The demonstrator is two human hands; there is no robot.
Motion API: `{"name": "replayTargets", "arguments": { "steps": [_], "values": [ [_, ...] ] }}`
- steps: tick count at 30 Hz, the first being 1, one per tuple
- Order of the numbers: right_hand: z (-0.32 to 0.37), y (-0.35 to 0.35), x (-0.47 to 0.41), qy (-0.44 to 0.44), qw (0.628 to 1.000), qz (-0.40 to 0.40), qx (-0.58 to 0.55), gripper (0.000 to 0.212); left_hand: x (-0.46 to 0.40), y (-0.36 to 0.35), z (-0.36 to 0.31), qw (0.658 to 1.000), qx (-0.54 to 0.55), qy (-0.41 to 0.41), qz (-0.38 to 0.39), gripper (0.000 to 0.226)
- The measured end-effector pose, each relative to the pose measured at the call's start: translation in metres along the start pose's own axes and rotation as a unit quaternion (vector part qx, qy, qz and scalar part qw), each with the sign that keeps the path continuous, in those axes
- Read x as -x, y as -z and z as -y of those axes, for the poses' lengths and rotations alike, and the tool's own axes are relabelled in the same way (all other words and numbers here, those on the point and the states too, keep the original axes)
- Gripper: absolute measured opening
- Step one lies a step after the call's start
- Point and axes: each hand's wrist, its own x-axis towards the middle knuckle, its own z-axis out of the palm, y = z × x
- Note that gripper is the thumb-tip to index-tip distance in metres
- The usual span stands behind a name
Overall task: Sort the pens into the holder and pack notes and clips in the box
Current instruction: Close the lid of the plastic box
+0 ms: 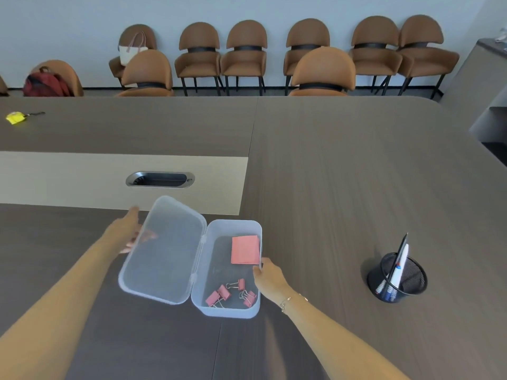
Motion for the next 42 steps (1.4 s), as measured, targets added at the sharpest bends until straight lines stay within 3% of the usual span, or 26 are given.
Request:
{"name": "replayTargets", "arguments": {
  "steps": [3, 5, 7, 8, 10, 12, 15, 18, 21, 33, 42],
  "values": [
    [0.001, 0.000, -0.003, -0.037, 0.998, 0.018, -0.053, 0.041, 0.015, -0.002, -0.035, 0.991, 0.028, -0.028, 0.128, 0.081],
    [-0.002, 0.003, -0.010, -0.076, 0.989, 0.022, -0.123, 0.055, 0.026, -0.018, -0.049, 0.982, -0.019, -0.060, 0.176, 0.068],
    [0.002, 0.011, -0.007, -0.109, 0.971, 0.032, -0.210, 0.049, 0.030, -0.041, -0.049, 0.974, -0.090, -0.080, 0.192, 0.050],
    [0.004, 0.017, -0.004, -0.118, 0.964, 0.041, -0.235, 0.044, 0.028, -0.053, -0.043, 0.973, -0.113, -0.077, 0.188, 0.055],
    [0.006, 0.023, -0.003, -0.114, 0.958, 0.059, -0.255, 0.041, 0.022, -0.076, -0.024, 0.971, -0.143, -0.056, 0.186, 0.088],
    [0.005, 0.023, -0.004, -0.099, 0.961, 0.070, -0.248, 0.050, 0.019, -0.097, -0.001, 0.967, -0.155, -0.030, 0.198, 0.111],
    [0.000, 0.018, -0.011, -0.078, 0.971, 0.064, -0.215, 0.056, 0.018, -0.124, 0.020, 0.966, -0.097, -0.027, 0.240, 0.111],
    [-0.004, 0.018, -0.012, -0.061, 0.979, 0.047, -0.190, 0.044, 0.016, -0.136, 0.027, 0.967, -0.058, -0.077, 0.235, 0.095],
    [-0.007, 0.020, -0.014, -0.058, 0.975, 0.048, -0.210, 0.030, 0.005, -0.136, 0.032, 0.963, -0.084, -0.072, 0.245, 0.097],
    [-0.006, 0.013, -0.016, -0.062, 0.978, 0.011, -0.201, 0.030, -0.025, -0.147, 0.055, 0.973, -0.086, -0.078, 0.197, 0.113],
    [-0.005, 0.012, -0.016, -0.068, 0.977, 0.000, -0.200, 0.029, -0.025, -0.148, 0.053, 0.972, -0.071, -0.092, 0.202, 0.110]
  ]
}}
